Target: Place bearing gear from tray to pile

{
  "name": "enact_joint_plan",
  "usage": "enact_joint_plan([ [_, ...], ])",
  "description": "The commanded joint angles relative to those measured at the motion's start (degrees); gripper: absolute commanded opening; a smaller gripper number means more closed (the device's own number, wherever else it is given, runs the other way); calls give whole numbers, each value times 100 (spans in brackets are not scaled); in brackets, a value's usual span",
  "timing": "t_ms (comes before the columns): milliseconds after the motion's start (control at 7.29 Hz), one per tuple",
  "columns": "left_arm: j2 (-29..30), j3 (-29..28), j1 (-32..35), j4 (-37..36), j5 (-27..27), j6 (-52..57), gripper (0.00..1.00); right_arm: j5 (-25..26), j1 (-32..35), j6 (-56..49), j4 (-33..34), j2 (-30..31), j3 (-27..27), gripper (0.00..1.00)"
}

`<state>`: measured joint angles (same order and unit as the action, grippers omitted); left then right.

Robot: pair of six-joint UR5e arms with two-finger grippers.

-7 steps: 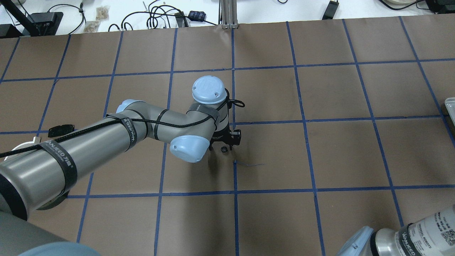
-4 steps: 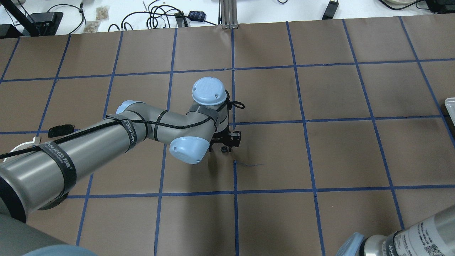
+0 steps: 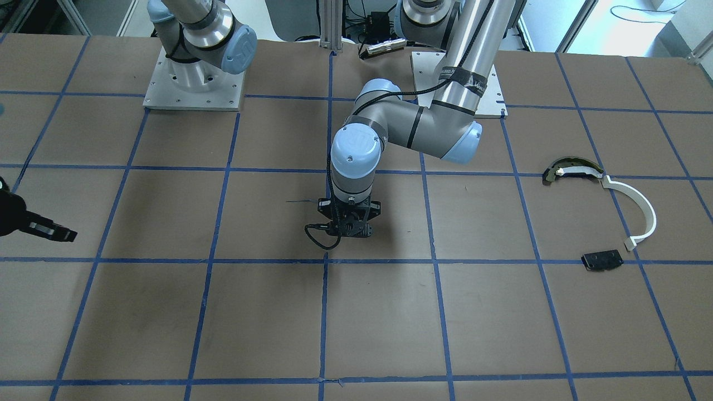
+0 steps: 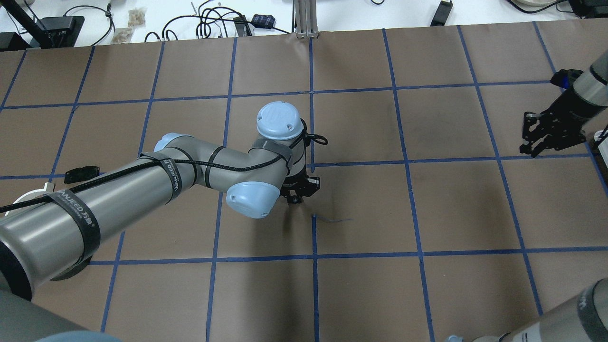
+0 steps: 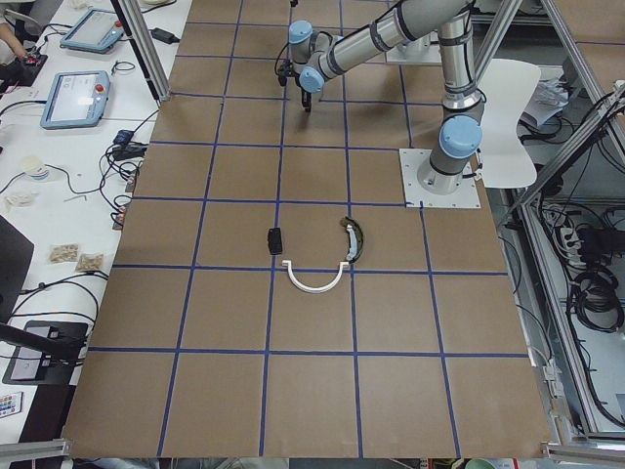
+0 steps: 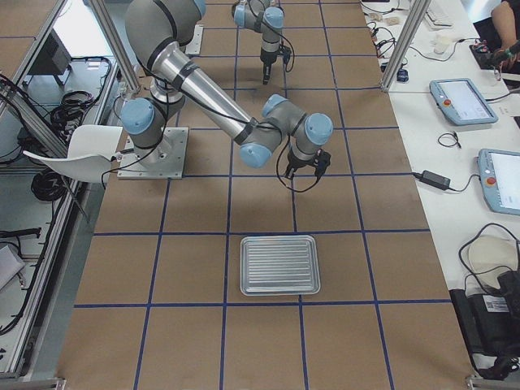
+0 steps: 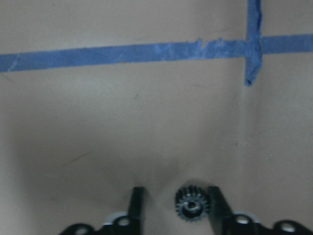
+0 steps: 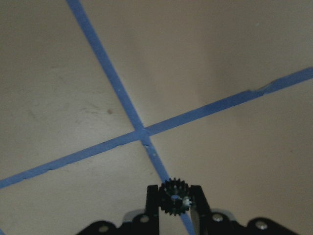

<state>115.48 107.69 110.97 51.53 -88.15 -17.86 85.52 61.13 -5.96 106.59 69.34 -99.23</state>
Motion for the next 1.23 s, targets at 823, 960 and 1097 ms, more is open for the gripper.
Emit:
enact_joint_plan([
  [823, -1457, -29, -2469, 1738, -789, 5361, 0, -631, 3647, 4425, 1566, 203, -624, 0],
  [960, -1528, -20, -3136, 1746, -808, 6251, 0, -625, 4051, 4724, 1827, 142, -658, 0],
  [1097, -1502, -11, -3926, 1720, -826, 7635, 0, -633, 4499, 5067, 2021, -76, -659, 0],
])
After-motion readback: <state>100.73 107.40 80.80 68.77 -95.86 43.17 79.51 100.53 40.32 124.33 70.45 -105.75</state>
